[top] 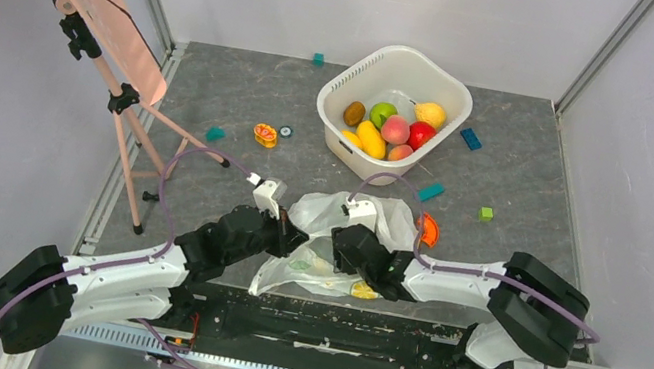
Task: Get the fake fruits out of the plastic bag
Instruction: Adjust the fake fruit in the plastic bag.
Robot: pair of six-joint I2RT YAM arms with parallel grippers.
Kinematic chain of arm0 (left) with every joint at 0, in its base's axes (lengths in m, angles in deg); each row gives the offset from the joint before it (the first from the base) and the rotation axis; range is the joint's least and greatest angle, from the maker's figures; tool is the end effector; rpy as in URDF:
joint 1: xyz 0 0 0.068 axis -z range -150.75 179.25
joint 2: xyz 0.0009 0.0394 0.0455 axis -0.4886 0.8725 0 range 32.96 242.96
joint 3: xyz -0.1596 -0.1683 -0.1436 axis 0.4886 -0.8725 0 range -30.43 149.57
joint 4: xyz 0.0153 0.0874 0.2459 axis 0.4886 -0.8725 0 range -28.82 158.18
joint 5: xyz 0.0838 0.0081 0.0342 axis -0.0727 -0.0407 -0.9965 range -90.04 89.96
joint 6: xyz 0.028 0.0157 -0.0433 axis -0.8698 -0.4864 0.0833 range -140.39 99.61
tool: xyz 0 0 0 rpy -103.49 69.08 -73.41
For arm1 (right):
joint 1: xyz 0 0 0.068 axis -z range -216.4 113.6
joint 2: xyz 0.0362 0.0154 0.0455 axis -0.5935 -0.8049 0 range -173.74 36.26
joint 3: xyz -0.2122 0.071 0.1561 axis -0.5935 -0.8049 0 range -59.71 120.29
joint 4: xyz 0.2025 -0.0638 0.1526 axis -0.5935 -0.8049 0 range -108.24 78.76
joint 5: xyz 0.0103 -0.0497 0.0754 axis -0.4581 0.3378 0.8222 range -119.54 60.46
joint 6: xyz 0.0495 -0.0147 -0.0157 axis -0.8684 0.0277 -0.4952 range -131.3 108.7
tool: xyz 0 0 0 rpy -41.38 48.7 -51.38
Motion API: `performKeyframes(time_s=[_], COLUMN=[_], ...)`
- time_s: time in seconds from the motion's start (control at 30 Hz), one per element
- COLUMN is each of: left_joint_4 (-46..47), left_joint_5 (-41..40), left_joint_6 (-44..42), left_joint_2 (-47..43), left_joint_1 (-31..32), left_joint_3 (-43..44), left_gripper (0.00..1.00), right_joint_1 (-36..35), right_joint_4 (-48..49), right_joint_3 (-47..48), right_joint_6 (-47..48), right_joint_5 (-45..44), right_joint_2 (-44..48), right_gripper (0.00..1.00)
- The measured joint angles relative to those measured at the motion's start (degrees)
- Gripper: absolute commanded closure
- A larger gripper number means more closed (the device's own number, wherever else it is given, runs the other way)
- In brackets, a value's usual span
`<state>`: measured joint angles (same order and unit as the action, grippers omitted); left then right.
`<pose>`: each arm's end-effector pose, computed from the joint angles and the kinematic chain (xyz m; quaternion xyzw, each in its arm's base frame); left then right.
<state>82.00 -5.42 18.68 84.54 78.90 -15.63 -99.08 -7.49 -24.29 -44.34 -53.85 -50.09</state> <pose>0.1249 -0.1418 0.1791 0.0509 0.8316 -0.3577 0.4219 0.1399 0.2389 0.1465 -0.1585 0.8995 0.1330 0.3848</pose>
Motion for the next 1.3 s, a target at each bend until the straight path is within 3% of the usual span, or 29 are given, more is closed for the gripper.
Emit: performKeyframes(time_s=[0.13,0.3,0.47,1.0,1.3], left_joint_4=[0.00,0.00,-0.02,0.00,-0.02], left_joint_5=[0.00,0.00,0.00,-0.13,-0.55], left_joint_6=[0.00,0.00,0.00,0.00,0.04], left_joint_2=[-0.09,-0.37,-0.79,-1.07,-1.62], left_joint_1=[0.00,0.00,0.00,0.00,0.00], left_joint_3=[0.00,0.00,-0.26,-1.18,-1.27], left_gripper=[0.98,0.98,0.98,0.98,0.98], right_joint_1=[0.33,0.46,0.50,0.61,0.61], right_joint_4=[0.11,0.50,0.00,-2.73,-9.42], right_joint_3=[1.42,2.73,2.69,-4.50,-6.99], right_joint_6=[0.00,0.20,0.15,0.31,4.83], right_joint_5=[-1.16,-1.90,-2.14,-0.31,7.74], right_joint_2=[-2.36,-4.09,-3.78,19.21,29.51], right_gripper=[0.64,0.89,0.97,1.00,1.00])
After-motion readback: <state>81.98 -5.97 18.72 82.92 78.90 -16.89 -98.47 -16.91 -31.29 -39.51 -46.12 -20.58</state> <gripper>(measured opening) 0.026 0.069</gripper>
